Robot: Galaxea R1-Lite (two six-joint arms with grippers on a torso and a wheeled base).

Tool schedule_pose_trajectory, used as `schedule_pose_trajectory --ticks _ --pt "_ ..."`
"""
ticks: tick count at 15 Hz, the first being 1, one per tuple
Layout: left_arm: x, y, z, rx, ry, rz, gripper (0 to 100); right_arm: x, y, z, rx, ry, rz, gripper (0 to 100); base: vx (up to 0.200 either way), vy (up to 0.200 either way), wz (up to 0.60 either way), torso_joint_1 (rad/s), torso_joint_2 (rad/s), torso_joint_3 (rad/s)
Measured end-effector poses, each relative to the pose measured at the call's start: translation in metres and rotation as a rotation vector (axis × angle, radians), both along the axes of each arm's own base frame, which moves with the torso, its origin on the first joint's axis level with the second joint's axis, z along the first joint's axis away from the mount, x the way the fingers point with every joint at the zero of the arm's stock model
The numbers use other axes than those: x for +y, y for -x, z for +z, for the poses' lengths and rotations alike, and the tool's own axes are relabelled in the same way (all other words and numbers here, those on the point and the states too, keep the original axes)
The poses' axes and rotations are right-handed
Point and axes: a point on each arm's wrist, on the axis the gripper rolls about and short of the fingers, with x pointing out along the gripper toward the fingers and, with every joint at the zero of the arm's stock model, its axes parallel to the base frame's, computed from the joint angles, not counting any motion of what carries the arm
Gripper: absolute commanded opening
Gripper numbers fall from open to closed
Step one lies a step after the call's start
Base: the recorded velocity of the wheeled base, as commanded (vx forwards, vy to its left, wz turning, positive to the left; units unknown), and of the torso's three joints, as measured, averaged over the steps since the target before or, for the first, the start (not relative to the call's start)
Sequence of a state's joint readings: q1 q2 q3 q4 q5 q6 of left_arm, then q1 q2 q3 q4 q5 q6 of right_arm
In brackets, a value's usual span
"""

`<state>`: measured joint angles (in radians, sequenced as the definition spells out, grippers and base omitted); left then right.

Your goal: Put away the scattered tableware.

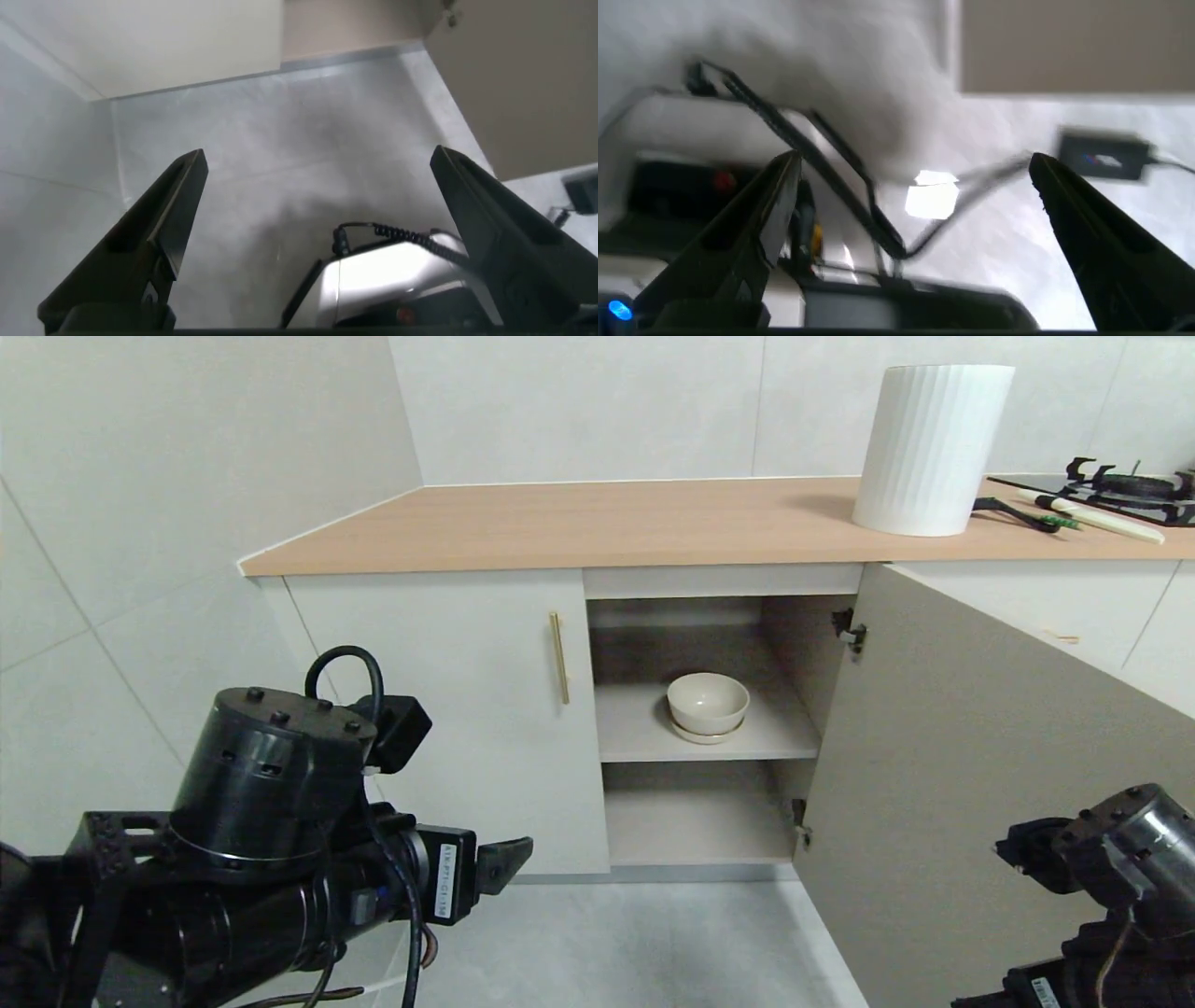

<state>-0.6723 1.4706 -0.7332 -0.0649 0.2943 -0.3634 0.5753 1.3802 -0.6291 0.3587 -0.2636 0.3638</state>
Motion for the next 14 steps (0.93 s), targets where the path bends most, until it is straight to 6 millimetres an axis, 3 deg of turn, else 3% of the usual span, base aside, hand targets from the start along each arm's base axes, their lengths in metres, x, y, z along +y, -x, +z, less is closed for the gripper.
schedule_pose_trajectory --ticks 3,9,14 --pt "-0.001 -0.001 -0.002 0.006 -0.005 0.001 100 -0.014 0.003 0.012 0.008 0.033 -0.011 100 0.000 -0.200 0.00 0.002 0.00 -0.001" --pt "-0.001 -0.002 -0.003 0.014 -0.008 0.002 100 -0.068 0.002 0.039 -0.001 0.116 -0.133 100 0.000 0.000 0.00 0.000 0.00 0.000" --pt "-0.003 -0.003 -0.006 0.022 -0.014 0.002 100 -0.077 0.018 0.056 0.019 0.052 -0.041 100 0.000 0.000 0.00 0.000 0.00 0.000"
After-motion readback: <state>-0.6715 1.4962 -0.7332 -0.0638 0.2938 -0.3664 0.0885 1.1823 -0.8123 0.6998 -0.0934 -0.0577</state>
